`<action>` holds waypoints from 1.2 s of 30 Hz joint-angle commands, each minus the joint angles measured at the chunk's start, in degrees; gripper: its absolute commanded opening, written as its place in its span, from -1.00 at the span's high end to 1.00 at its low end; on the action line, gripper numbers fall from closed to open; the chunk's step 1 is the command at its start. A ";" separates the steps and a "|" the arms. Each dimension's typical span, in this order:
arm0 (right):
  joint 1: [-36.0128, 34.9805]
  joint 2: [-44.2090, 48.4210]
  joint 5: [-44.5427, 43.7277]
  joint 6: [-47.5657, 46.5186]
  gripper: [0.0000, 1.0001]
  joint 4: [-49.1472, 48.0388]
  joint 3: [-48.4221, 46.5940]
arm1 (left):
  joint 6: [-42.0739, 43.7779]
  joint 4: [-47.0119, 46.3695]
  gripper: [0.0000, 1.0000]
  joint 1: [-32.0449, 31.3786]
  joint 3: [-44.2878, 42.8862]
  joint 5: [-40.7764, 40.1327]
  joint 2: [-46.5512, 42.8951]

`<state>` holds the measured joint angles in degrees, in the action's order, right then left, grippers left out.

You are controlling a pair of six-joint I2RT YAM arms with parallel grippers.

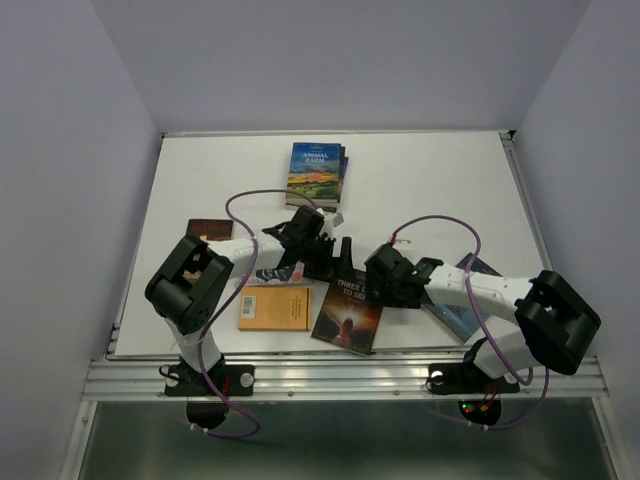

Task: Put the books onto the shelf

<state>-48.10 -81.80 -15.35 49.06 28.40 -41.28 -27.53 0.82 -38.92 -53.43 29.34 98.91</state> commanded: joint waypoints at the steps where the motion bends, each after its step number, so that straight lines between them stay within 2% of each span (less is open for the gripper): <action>1: -0.51 -4.33 2.69 1.66 -0.79 0.25 4.71 | 1.34 1.64 -0.98 -2.57 2.01 4.74 3.92; 3: -0.51 -4.60 3.31 1.74 -0.76 -0.36 4.98 | -0.15 -0.37 -0.98 -2.48 3.59 9.40 3.22; 6: -0.51 -5.30 5.33 2.27 -0.63 -1.15 5.59 | -4.01 -8.62 -0.98 -2.22 7.54 16.96 1.64; 8: -0.51 -5.47 7.35 3.14 -0.60 -1.94 6.47 | -10.68 -17.89 -0.98 -2.13 10.88 21.96 0.93; 10: -0.51 -5.82 9.19 3.93 -0.58 -3.44 7.35 | -15.42 -23.04 -0.98 -2.04 12.29 24.61 0.58; 20: -0.51 -7.06 9.38 5.78 -0.57 -4.32 8.23 | -17.65 -24.99 -0.97 -0.37 13.88 28.93 -4.16; 27: -0.51 -6.88 9.46 7.54 -0.55 -5.20 9.19 | -18.35 -27.97 -0.85 -0.46 12.91 31.74 -1.00; 36: -0.51 -7.32 9.91 7.46 -0.45 -5.99 9.64 | -20.28 -33.77 -0.85 -0.46 10.37 32.79 2.68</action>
<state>-48.03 -81.62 -13.32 51.59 26.50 -39.53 -46.65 -27.53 -39.18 -40.38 58.46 99.53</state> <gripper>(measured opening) 0.741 0.930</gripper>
